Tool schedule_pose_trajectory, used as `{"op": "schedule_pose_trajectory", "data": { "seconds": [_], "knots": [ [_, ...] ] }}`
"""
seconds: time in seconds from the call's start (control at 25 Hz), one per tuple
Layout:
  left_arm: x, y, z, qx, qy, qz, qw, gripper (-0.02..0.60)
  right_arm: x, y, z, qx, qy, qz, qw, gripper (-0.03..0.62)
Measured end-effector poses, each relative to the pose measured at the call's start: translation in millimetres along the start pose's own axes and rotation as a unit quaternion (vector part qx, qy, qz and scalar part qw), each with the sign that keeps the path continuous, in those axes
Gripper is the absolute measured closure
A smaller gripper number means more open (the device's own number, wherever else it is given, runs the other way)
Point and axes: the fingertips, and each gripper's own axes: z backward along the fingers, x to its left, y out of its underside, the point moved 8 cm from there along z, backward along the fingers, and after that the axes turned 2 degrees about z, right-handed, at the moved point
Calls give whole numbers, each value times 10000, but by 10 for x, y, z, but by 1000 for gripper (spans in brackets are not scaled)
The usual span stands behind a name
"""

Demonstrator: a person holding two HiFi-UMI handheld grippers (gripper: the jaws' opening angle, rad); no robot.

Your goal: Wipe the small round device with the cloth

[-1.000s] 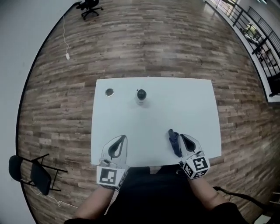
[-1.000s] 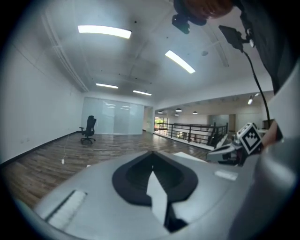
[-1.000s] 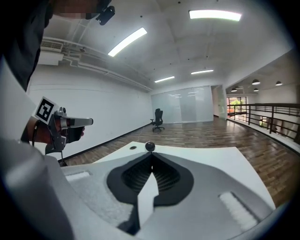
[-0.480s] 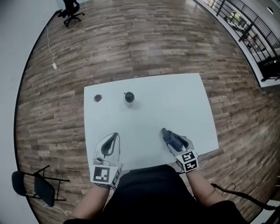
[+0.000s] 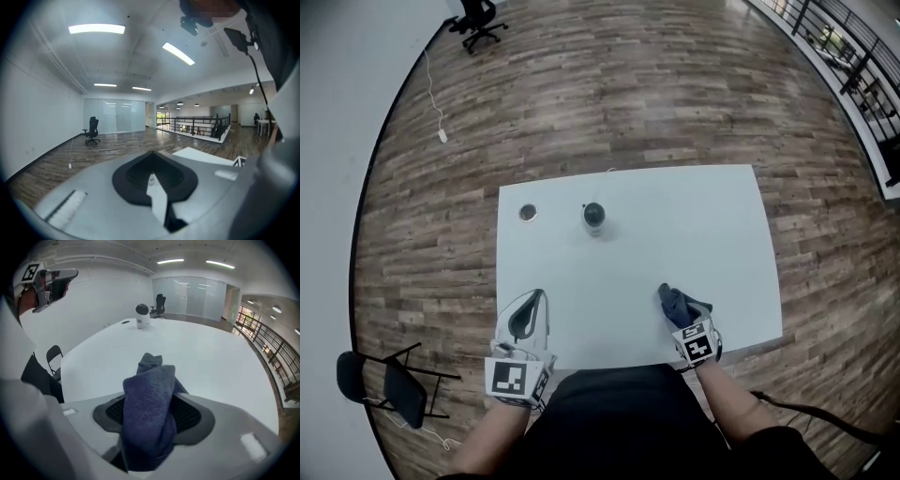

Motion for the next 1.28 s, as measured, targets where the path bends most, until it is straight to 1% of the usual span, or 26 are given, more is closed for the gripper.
{"op": "schedule_pose_trajectory", "data": {
  "seconds": [0.16,0.24,0.36,0.44,0.56,0.68,0.84,1.04,1.16,1.28],
  "knots": [
    [22,-35,-7,-9,-162,47,9999,574,-16,-85,-41,46,-219,225,9995,462],
    [37,-31,-3,15,-238,80,9997,574,-45,-158,-84,70,-329,275,9991,483],
    [78,-34,5,77,-354,161,9992,574,-75,-321,-148,11,-493,286,9984,491],
    [110,-31,26,89,-468,132,9988,574,-84,-498,-169,-176,-563,332,9977,496],
    [153,-73,56,53,-584,63,9983,574,-100,-929,-131,-645,-607,509,9948,497],
    [227,-59,111,69,-739,145,9971,574,-100,-1428,-69,-1123,-631,689,9893,500],
    [291,-2,210,140,-955,183,9952,574,-92,-1991,-45,-1560,-729,990,9801,503],
    [404,65,369,311,-1265,323,9910,574,-108,-2547,-110,-1885,-797,1112,9725,505],
    [422,125,498,350,-1507,403,9871,574,-109,-2754,-201,-2028,-809,1244,9679,505],
    [424,193,616,441,-1673,485,9837,574,-90,-2922,-320,-2075,-870,1347,9650,505]
  ]
}}
